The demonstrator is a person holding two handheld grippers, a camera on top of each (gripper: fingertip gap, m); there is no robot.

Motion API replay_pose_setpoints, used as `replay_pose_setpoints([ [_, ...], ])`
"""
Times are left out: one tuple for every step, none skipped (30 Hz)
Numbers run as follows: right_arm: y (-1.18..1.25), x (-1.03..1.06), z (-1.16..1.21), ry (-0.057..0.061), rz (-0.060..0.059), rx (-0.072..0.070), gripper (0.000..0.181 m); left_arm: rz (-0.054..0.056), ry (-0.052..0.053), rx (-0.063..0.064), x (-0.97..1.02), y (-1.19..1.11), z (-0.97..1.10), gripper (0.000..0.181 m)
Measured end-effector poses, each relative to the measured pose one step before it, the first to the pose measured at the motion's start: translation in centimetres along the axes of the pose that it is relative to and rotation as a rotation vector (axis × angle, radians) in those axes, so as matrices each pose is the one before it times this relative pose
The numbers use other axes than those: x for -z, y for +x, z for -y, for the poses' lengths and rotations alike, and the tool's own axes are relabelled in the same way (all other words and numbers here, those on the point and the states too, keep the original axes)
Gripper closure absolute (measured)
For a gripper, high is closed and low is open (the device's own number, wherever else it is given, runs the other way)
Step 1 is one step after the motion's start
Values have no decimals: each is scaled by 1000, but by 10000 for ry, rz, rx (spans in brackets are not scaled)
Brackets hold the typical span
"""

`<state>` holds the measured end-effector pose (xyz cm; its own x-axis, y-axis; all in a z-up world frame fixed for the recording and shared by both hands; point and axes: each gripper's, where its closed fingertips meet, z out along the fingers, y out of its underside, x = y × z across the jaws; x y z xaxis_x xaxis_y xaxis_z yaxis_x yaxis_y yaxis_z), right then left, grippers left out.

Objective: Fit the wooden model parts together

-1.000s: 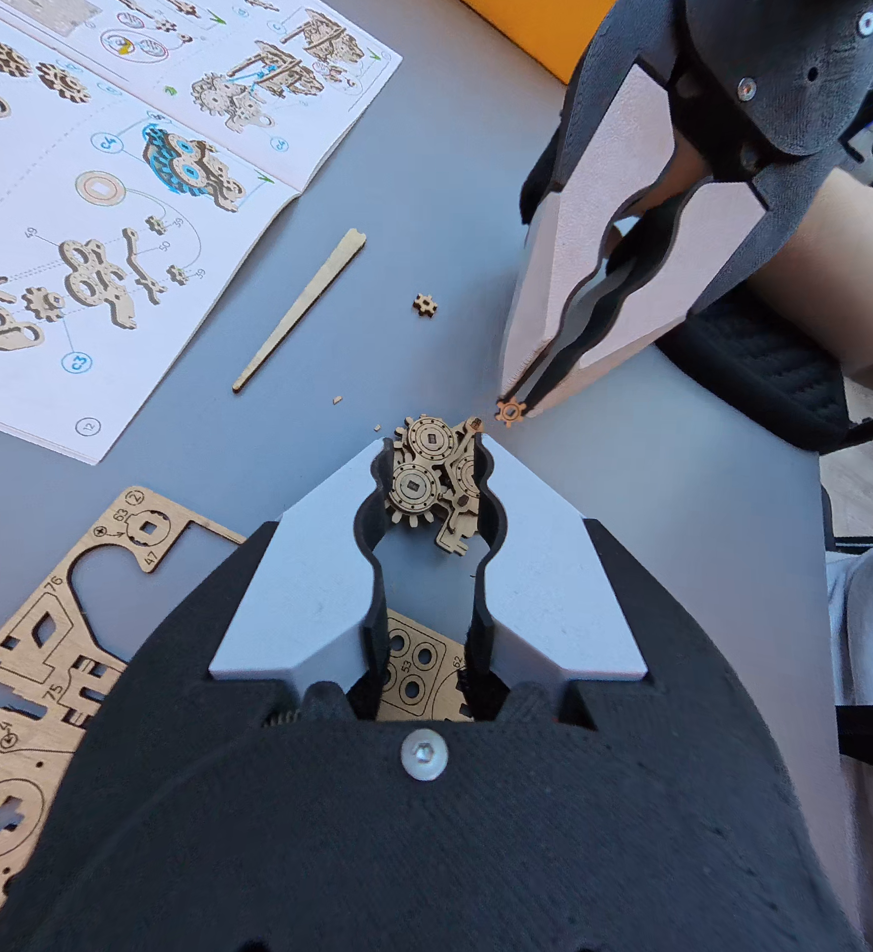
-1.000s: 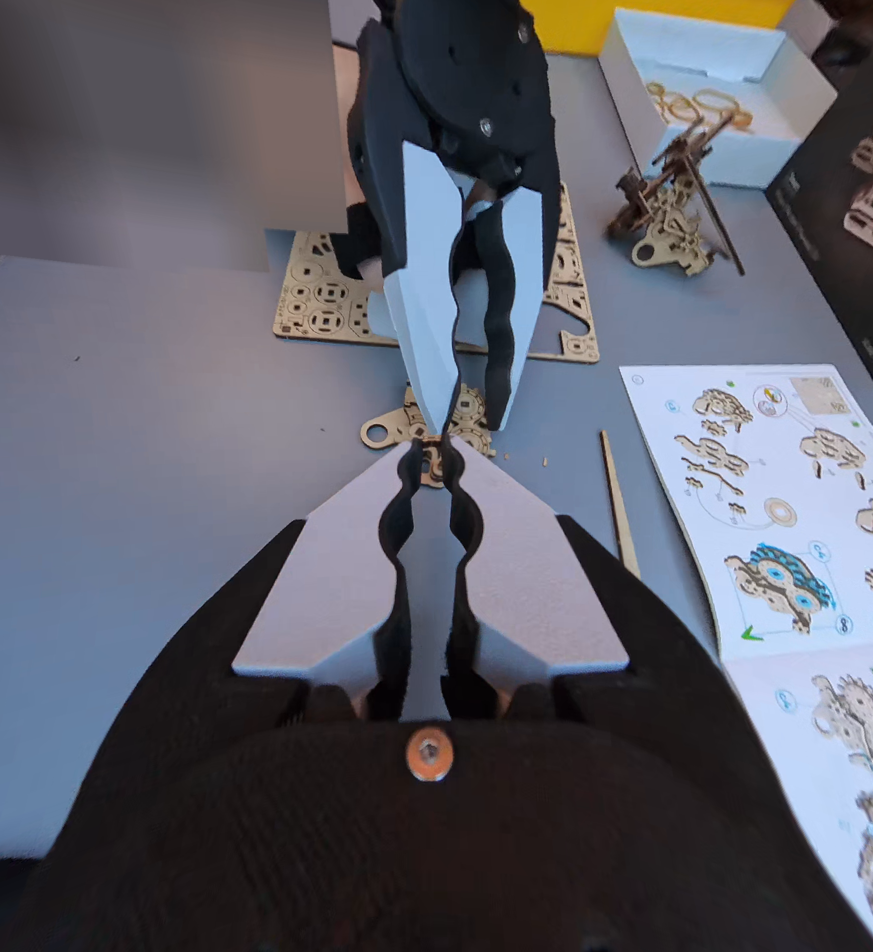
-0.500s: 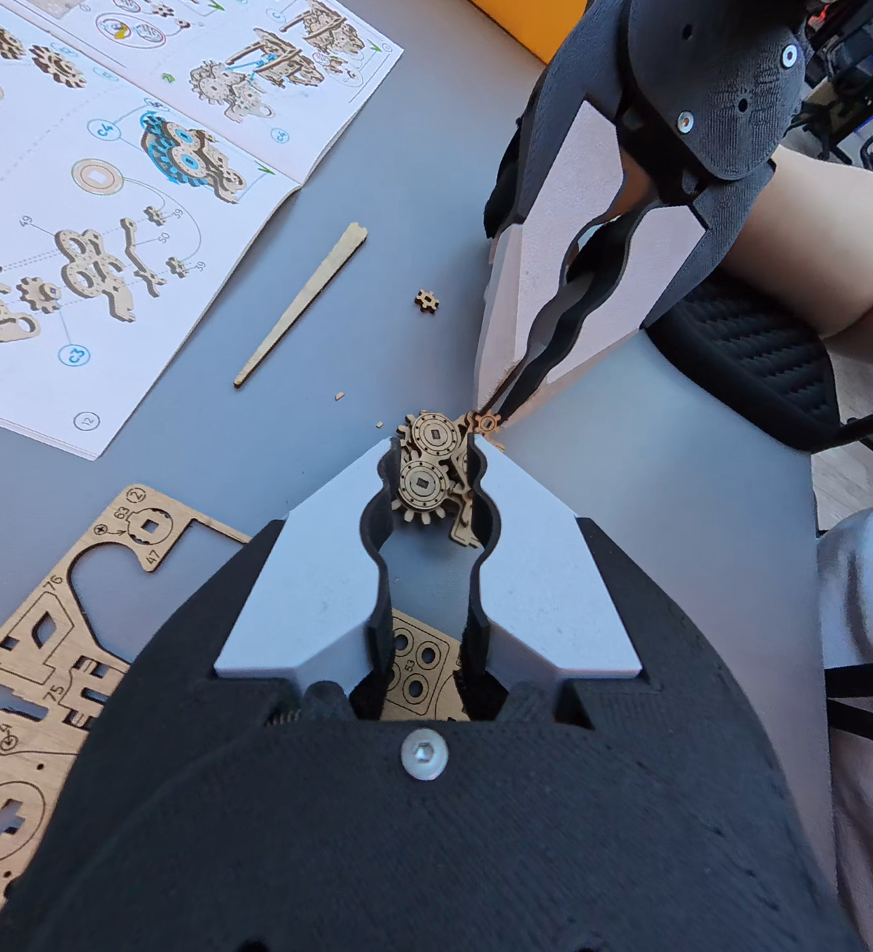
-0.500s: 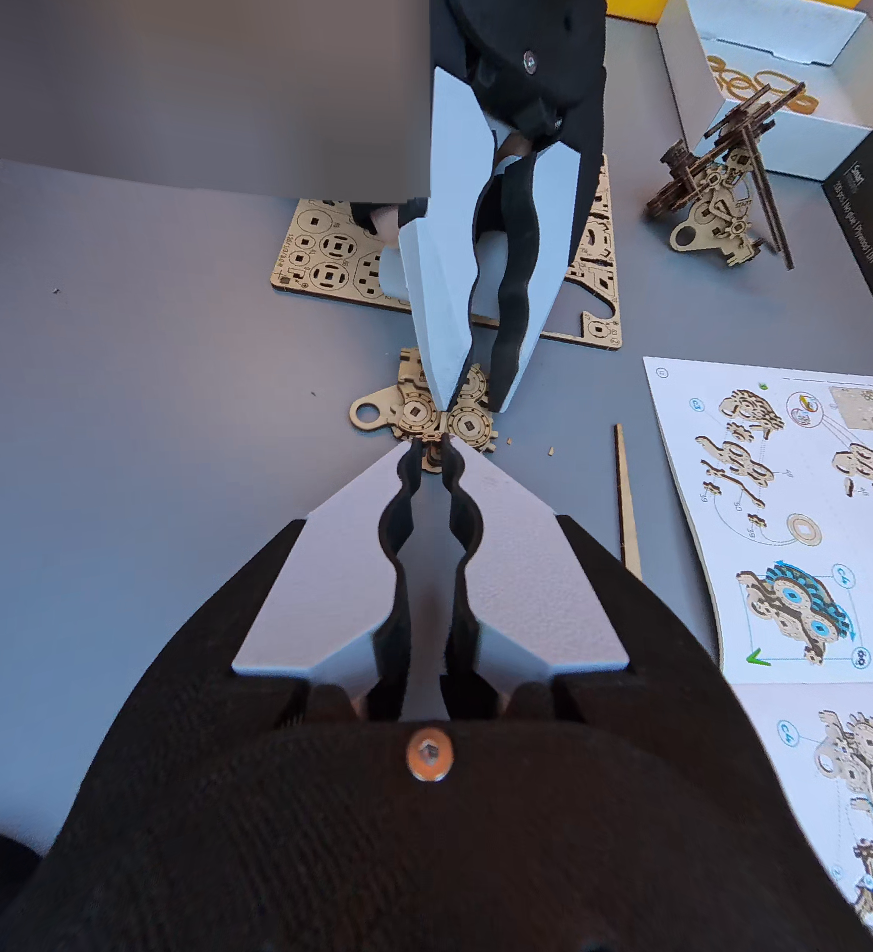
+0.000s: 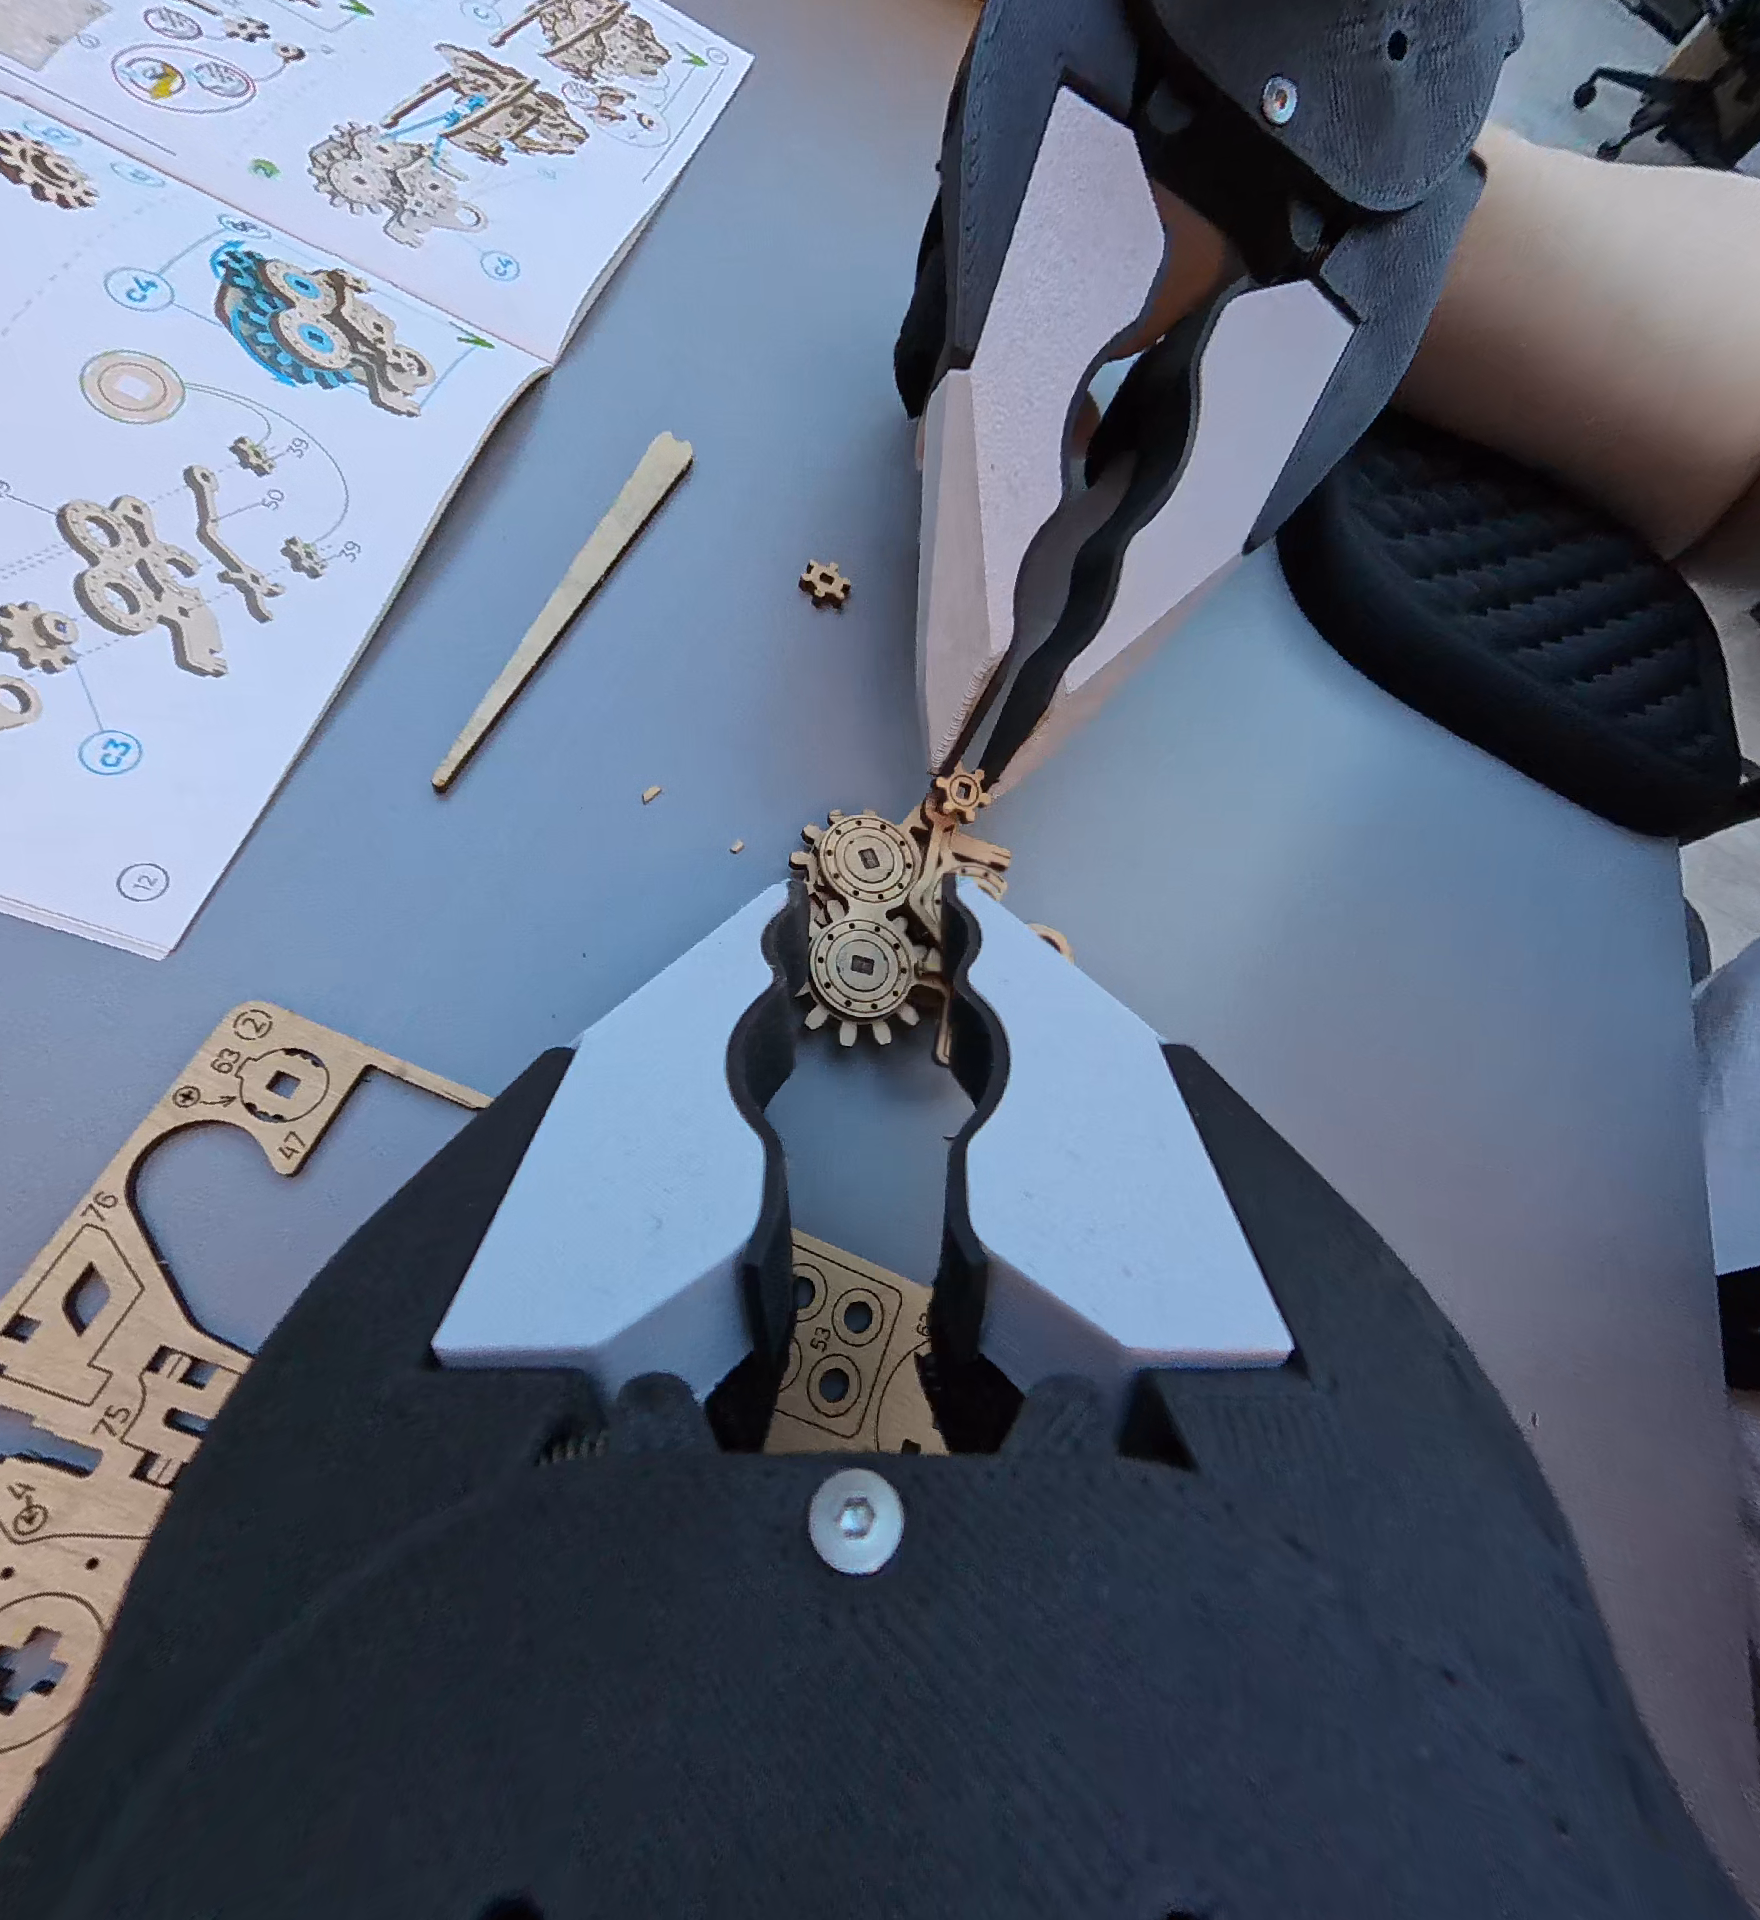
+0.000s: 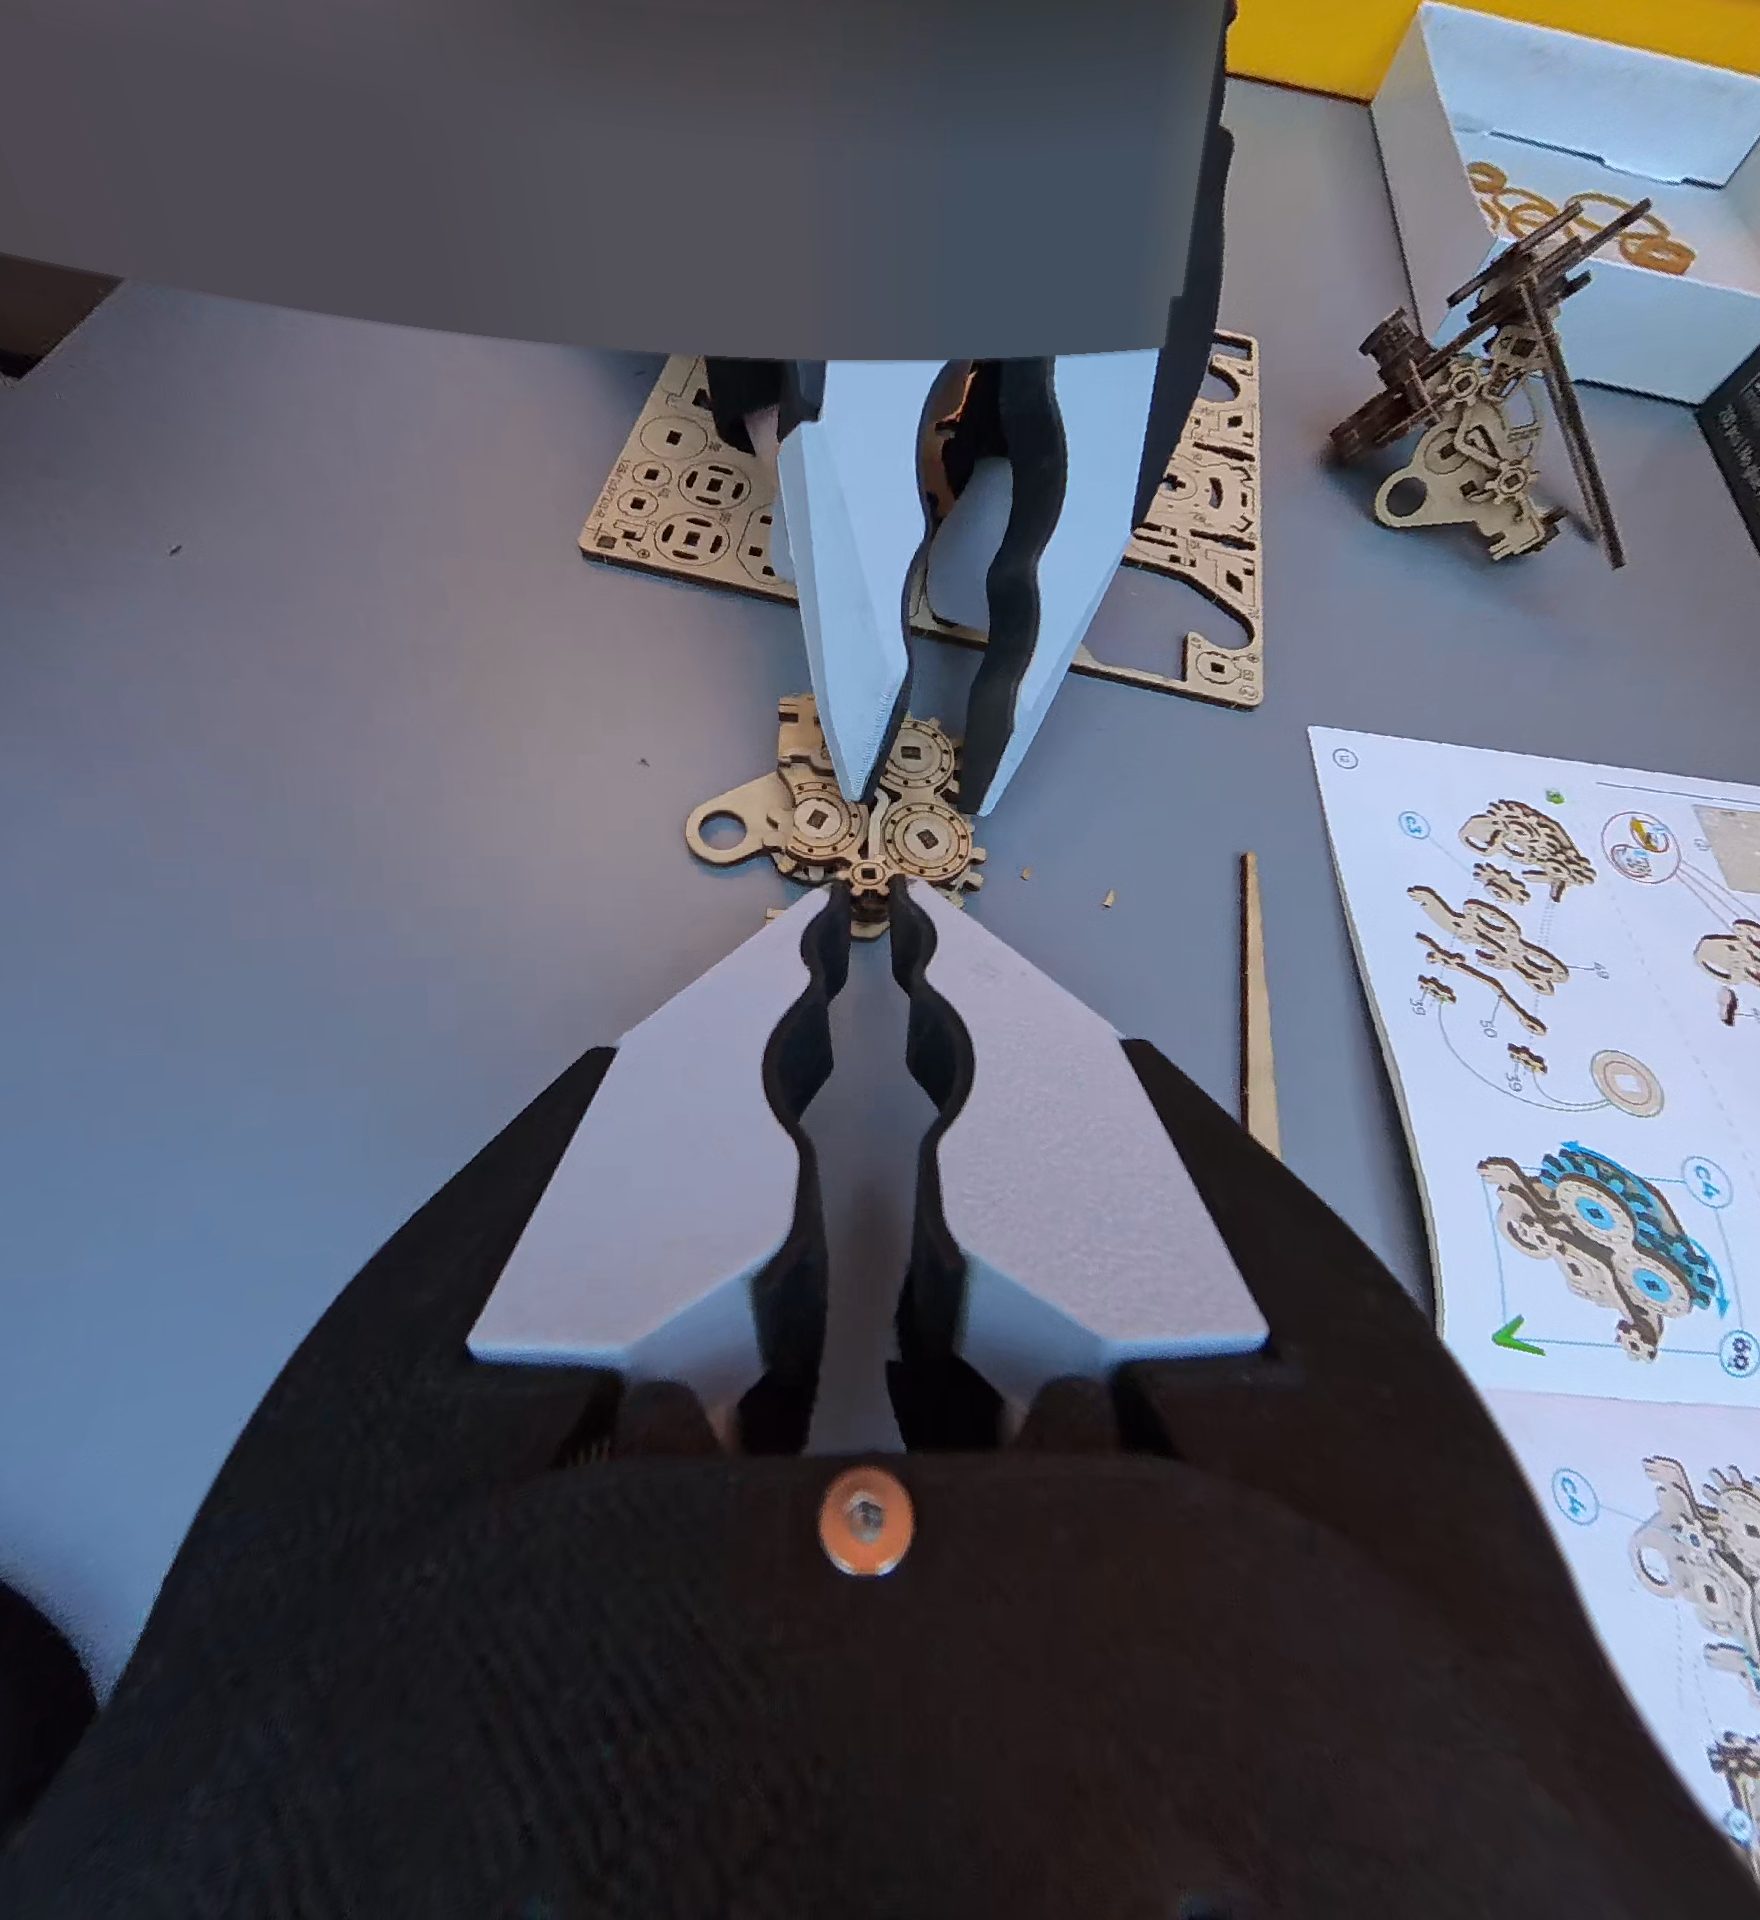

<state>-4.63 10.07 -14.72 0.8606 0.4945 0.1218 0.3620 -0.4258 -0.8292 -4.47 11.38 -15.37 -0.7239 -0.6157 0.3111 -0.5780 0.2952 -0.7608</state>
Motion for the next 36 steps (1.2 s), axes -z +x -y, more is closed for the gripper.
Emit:
replay_pose_setpoints([
  [-6,-29,-20,-26,10,-10,175,-22,-54,-114,-12,76,-89,159],
  [-48,-31,-11,-22,27,-4,175,-37,-63,-84,6,68,-103,162],
  [-77,-19,30,-1,38,18,175,-40,-15,-11,0,46,-12,162],
  [-39,-43,-9,-22,8,27,175,-91,-21,-19,-16,122,-22,162],
  [11,-5,0,-8,-8,37,175,-63,-35,-55,-10,74,-20,161],
  [-54,16,3,-13,32,-4,175,-46,-19,-22,3,26,-9,161],
  [-89,48,-23,-29,56,-26,175,-83,-28,-11,-17,59,-4,162],
  [-77,37,-25,-26,35,-35,175,-90,-35,1,-18,74,-21,162],
  [-106,60,-14,-8,63,-58,175,-114,-41,1,-24,113,-10,162],
  [-125,72,-25,-15,64,-44,175,-168,-68,-32,-38,174,-53,162],
  [-105,88,9,-2,23,12,175,-189,-87,-66,-10,176,-74,163],
  [-93,132,67,15,-18,95,175,-139,-132,27,-1,58,-161,169],
  [-111,231,291,129,-41,153,175,-236,-137,10,-34,199,-142,173],
  [-160,389,634,327,-18,92,175,-217,-119,-49,-24,208,-103,173],
  [50,532,696,335,-132,-17,175,-143,-81,-39,-18,94,-40,173],
  [202,605,506,233,-206,-30,175,-148,-59,14,-46,93,12,172],
  [50,565,143,106,-94,31,175,-273,-54,-19,-81,298,34,169],
  [0,433,-218,-30,-58,29,175,-271,-73,14,-63,295,33,165],
  [61,276,-391,-41,-92,16,175,-257,-63,107,-24,244,84,159],
  [-57,121,-362,21,-19,-10,175,-220,-22,213,-26,174,159,153],
  [-270,-35,-257,74,126,-32,175,-76,16,191,-7,-22,212,151],
  [-254,-133,-215,10,134,8,175,123,95,44,-24,-256,283,150],
  [-124,-201,-243,-84,68,60,175,182,114,-95,-76,-223,268,151],
  [-81,-203,-228,-112,59,57,175,146,-42,-190,-154,-63,81,152],
  [-84,-195,-134,-70,57,20,175,187,-221,-236,-228,-82,-138,152],
  [-82,-150,61,70,58,-12,175,163,-196,-286,-231,7,-68,152],
  [-101,-108,145,109,71,-20,175,114,-184,-279,-249,68,-54,151],
  [-4,-46,59,2,8,-6,175,30,-114,-274,-221,98,85,153],
  [97,4,171,77,-74,10,175,43,-160,-270,-222,-7,65,155],
  [51,57,87,33,-52,-1,175,1,-178,-256,-175,-9,68,157],
  [89,179,-1,-61,-112,-37,175,-66,-174,-199,-148,74,90,157],
  [108,281,79,-43,-167,-13,175,-80,-158,-173,-145,161,57,157],
  [86,311,131,25,-186,-15,175,-3,-86,-176,-145,131,54,157],
  [77,258,110,79,-192,-70,175,31,-18,-124,-121,117,71,156],
  [-102,153,242,231,-74,-155,175,26,4,-64,-76,59,55,156],
  [-241,62,170,236,6,-141,175,8,43,20,-65,17,60,156],
])
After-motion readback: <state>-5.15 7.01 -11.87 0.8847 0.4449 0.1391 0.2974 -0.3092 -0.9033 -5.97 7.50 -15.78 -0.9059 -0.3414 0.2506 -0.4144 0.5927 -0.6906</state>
